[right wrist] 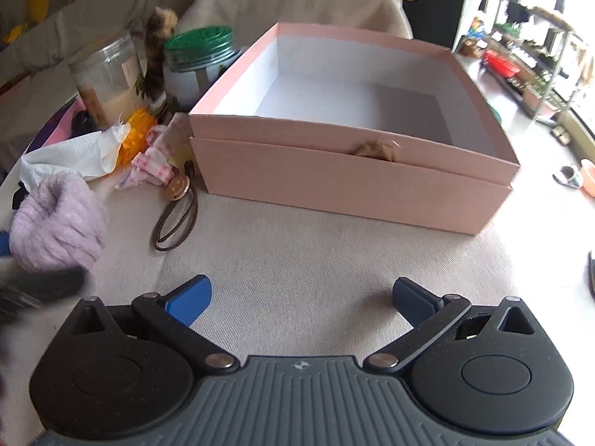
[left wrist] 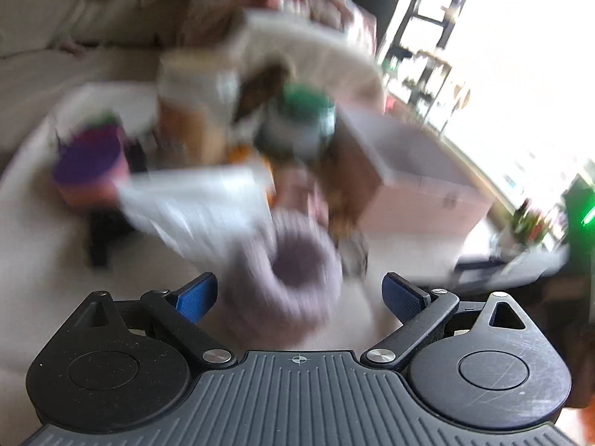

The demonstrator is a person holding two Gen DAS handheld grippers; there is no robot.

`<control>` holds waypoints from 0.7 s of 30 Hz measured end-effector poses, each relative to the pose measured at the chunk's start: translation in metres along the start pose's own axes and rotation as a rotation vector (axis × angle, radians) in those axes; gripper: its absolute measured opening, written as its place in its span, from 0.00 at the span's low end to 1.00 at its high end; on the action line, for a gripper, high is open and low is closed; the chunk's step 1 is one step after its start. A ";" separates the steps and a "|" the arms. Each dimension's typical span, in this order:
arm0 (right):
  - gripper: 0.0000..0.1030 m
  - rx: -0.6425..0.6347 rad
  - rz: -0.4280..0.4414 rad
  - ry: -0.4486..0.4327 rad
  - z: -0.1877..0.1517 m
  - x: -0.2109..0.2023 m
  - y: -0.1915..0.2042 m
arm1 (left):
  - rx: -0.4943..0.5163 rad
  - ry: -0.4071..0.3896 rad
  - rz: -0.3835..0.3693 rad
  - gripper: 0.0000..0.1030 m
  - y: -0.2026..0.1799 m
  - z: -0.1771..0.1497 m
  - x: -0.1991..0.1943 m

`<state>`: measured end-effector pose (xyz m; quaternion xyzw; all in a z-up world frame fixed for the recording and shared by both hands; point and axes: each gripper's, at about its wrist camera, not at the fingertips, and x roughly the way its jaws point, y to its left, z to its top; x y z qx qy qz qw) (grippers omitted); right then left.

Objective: Organize soft objects
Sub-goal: 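Grasp the purple eggplant-shaped sponge with the left tool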

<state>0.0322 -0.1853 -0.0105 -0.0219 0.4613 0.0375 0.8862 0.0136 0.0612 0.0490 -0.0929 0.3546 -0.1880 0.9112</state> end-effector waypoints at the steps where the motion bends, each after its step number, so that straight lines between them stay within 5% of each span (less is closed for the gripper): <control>1: 1.00 0.004 -0.003 0.002 0.000 0.000 0.001 | 0.012 -0.049 0.014 0.96 0.005 0.009 -0.012; 5: 1.00 0.028 -0.018 -0.023 -0.004 0.000 0.003 | 0.046 -0.268 0.214 0.96 0.044 0.050 -0.045; 8: 1.00 0.028 -0.020 -0.033 -0.006 -0.002 0.003 | -0.060 -0.224 0.360 0.96 0.090 0.072 -0.027; 14: 0.86 -0.021 0.019 -0.070 0.003 -0.017 0.013 | -0.305 0.001 0.240 0.96 0.146 0.073 0.033; 21: 0.86 -0.142 -0.041 -0.275 0.013 -0.052 0.037 | -0.196 0.018 0.262 0.96 0.134 0.062 0.048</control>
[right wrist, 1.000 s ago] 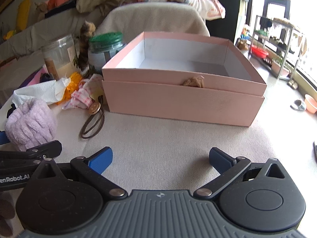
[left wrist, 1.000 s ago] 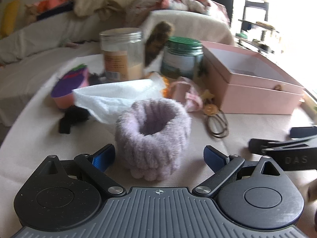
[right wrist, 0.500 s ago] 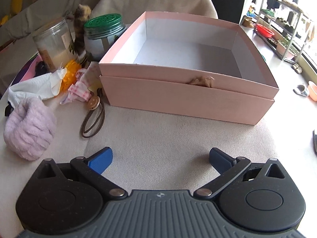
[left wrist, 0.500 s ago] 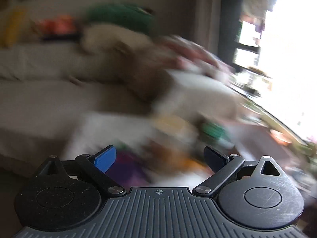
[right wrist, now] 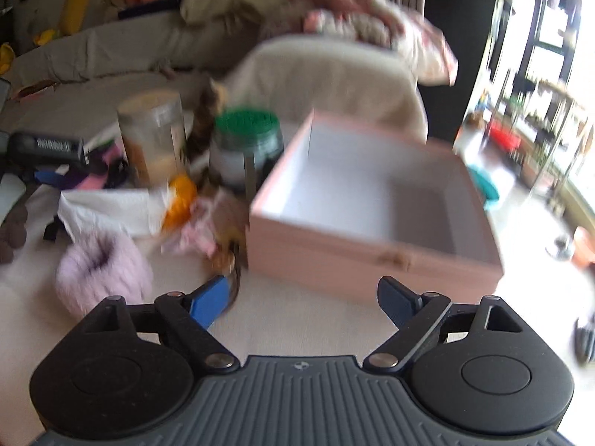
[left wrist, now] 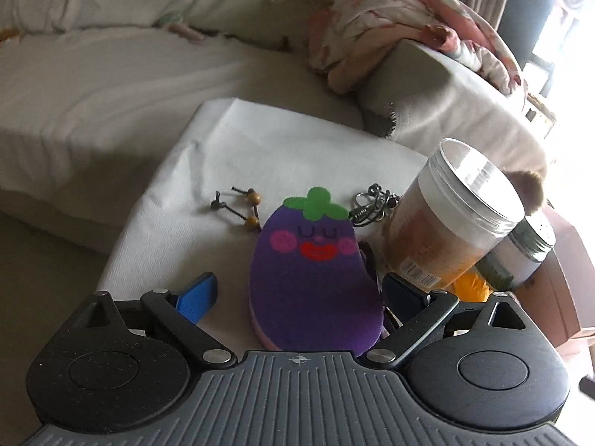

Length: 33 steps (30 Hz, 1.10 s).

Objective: Organize soft objects
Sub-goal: 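Grasp the purple eggplant-shaped sponge with the left tool, then carry the eggplant sponge into the pink box and open the left tool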

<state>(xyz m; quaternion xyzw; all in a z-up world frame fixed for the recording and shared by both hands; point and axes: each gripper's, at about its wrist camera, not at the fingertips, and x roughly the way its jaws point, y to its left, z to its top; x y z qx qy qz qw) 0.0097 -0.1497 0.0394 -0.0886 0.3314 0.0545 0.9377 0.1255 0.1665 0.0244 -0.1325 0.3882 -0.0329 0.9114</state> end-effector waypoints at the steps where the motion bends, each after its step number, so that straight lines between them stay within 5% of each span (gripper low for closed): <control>1: 0.86 -0.010 0.009 -0.012 0.003 -0.001 0.001 | 0.015 -0.013 -0.002 0.95 0.003 -0.001 -0.004; 2: 0.86 -0.017 0.023 -0.018 0.005 -0.001 0.004 | 0.040 -0.027 -0.003 0.94 0.001 -0.001 -0.004; 4: 0.86 -0.017 0.061 -0.027 0.012 -0.002 0.008 | 0.087 -0.052 -0.001 0.75 -0.004 -0.003 -0.008; 10: 0.83 -0.045 0.194 -0.064 0.052 -0.004 0.045 | 0.061 -0.129 -0.087 0.74 0.014 0.002 -0.031; 12: 0.76 -0.073 0.256 -0.043 0.067 0.002 0.063 | 0.019 -0.187 -0.082 0.74 0.029 0.008 -0.052; 14: 0.53 -0.104 0.341 0.006 0.082 0.015 0.087 | -0.013 -0.226 -0.091 0.74 0.043 0.012 -0.073; 16: 0.42 -0.149 0.397 0.058 0.094 0.031 0.112 | -0.024 -0.246 -0.108 0.74 0.051 0.013 -0.088; 22: 0.39 -0.188 0.345 0.138 0.111 0.079 0.171 | -0.063 -0.255 -0.122 0.74 0.072 0.009 -0.105; 27: 0.30 -0.099 0.320 0.254 0.113 0.115 0.183 | -0.095 -0.226 -0.127 0.74 0.094 0.006 -0.099; 33: 0.26 -0.128 0.239 0.280 0.107 0.140 0.196 | -0.135 -0.205 -0.136 0.74 0.109 0.004 -0.092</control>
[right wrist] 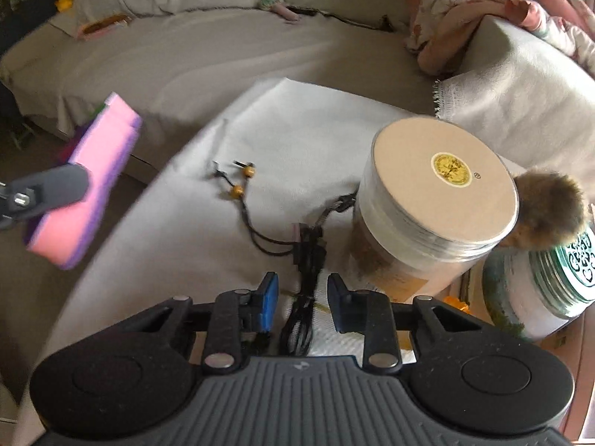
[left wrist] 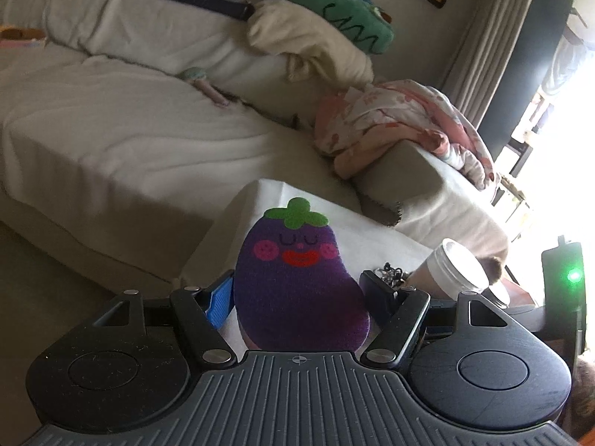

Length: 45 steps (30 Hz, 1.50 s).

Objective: Organize soft objects
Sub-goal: 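Carry the eggplant sponge into the pink box and open the left tool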

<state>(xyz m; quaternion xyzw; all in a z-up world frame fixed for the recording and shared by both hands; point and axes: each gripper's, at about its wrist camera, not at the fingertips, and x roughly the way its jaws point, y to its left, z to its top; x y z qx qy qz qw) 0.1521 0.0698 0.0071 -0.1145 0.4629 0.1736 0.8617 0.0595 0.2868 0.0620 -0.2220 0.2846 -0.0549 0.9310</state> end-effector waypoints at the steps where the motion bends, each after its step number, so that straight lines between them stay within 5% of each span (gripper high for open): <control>1: 0.19 0.017 0.019 0.001 0.001 0.002 -0.003 | -0.004 0.001 0.000 0.74 0.002 0.000 0.000; 5: 0.12 0.039 0.103 -0.039 0.008 -0.019 -0.008 | -0.007 0.002 0.010 0.74 0.004 0.001 -0.001; 13: 0.12 0.010 0.154 -0.307 0.045 -0.121 -0.028 | 0.039 -0.092 -0.001 0.74 -0.025 0.060 0.002; 18: 0.12 0.045 0.072 -0.475 0.043 -0.184 -0.079 | 0.141 -0.111 -0.039 0.74 -0.082 0.107 0.025; 24: 0.12 0.113 -0.083 -0.584 0.000 -0.239 -0.165 | 0.218 -0.003 -0.145 0.74 -0.173 0.115 0.076; 31: 0.12 0.226 -0.213 -0.545 -0.062 -0.245 -0.258 | 0.324 0.201 -0.397 0.75 -0.302 0.065 0.122; 35: 0.13 0.258 -0.162 -0.450 -0.096 -0.219 -0.283 | 0.377 0.351 -0.455 0.75 -0.349 0.024 0.154; 40: 0.34 0.241 -0.191 -0.423 -0.123 -0.204 -0.288 | 0.498 0.397 -0.384 0.74 -0.360 -0.013 0.167; 45: 0.37 0.258 -0.197 -0.428 -0.126 -0.202 -0.281 | 0.442 0.416 -0.465 0.73 -0.338 -0.024 0.158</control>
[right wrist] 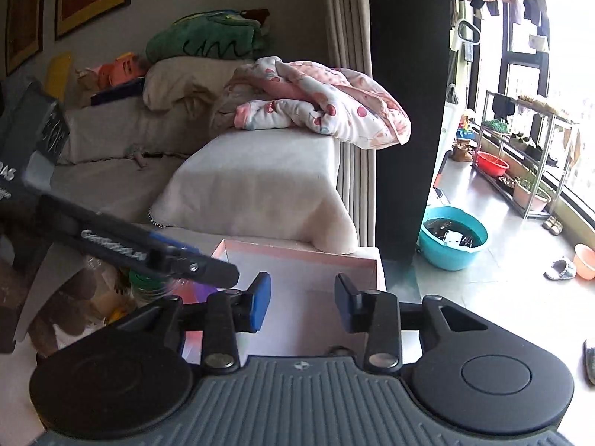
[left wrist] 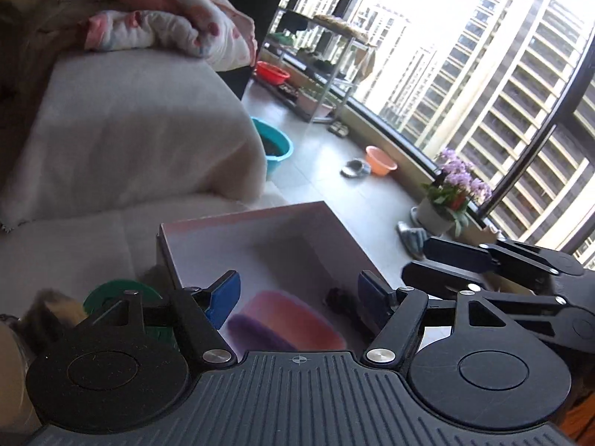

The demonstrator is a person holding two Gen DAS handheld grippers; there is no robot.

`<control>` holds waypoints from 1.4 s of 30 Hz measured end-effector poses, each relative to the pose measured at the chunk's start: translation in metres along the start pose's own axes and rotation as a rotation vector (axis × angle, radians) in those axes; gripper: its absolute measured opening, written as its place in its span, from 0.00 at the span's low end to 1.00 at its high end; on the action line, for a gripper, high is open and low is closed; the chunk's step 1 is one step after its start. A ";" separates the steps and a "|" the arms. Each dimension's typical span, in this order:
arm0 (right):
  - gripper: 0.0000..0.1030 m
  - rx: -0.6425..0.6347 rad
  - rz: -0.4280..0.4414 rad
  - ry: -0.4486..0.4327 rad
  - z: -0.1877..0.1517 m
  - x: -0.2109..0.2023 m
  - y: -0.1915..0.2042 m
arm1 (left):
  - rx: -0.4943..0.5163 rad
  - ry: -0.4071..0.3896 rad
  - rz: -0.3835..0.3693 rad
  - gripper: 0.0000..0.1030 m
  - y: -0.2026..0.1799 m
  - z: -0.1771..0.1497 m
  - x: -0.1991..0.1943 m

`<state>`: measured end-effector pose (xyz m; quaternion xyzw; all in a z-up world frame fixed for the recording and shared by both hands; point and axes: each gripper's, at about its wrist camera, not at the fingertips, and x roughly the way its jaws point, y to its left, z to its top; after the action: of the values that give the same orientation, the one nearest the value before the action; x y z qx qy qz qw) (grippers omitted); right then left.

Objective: Organize soft objects
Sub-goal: 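Carry the eggplant sponge into the pink box and open the left tool, then grasp the black claw clip with the left tool while the right tool pinches the white tissue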

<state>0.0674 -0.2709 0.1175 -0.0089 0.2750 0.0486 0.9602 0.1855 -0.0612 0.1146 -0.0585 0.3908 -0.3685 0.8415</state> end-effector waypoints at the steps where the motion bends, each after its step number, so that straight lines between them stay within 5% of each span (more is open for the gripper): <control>1: 0.38 0.009 -0.002 0.002 0.000 0.002 0.002 | 0.004 -0.021 -0.003 0.73 0.001 -0.003 -0.005; 6: 0.39 0.014 -0.006 0.022 -0.007 0.002 0.012 | -0.072 -0.198 -0.004 0.73 0.032 0.003 -0.053; 10: 0.44 -0.018 -0.001 0.044 -0.014 0.005 0.025 | -0.078 -0.270 0.135 0.73 0.065 -0.015 -0.103; 17: 0.44 -0.057 0.074 0.086 -0.017 0.022 0.064 | -0.214 -0.237 0.323 0.73 0.127 -0.087 -0.159; 26: 0.44 -0.174 0.230 0.146 -0.030 0.027 0.138 | -0.278 -0.079 0.313 0.73 0.147 -0.152 -0.153; 31: 0.45 -0.276 0.304 0.171 -0.043 0.027 0.175 | -0.321 -0.120 0.331 0.73 0.152 -0.165 -0.165; 38: 0.57 -0.362 0.476 0.179 -0.041 0.044 0.225 | -0.385 -0.167 0.339 0.73 0.157 -0.173 -0.185; 42: 0.62 -0.416 0.476 0.266 -0.049 0.079 0.252 | -0.464 -0.152 0.308 0.73 0.164 -0.185 -0.186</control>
<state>0.0831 -0.0156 0.0367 -0.1463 0.3762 0.3247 0.8554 0.0712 0.2159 0.0378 -0.2168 0.4048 -0.1320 0.8785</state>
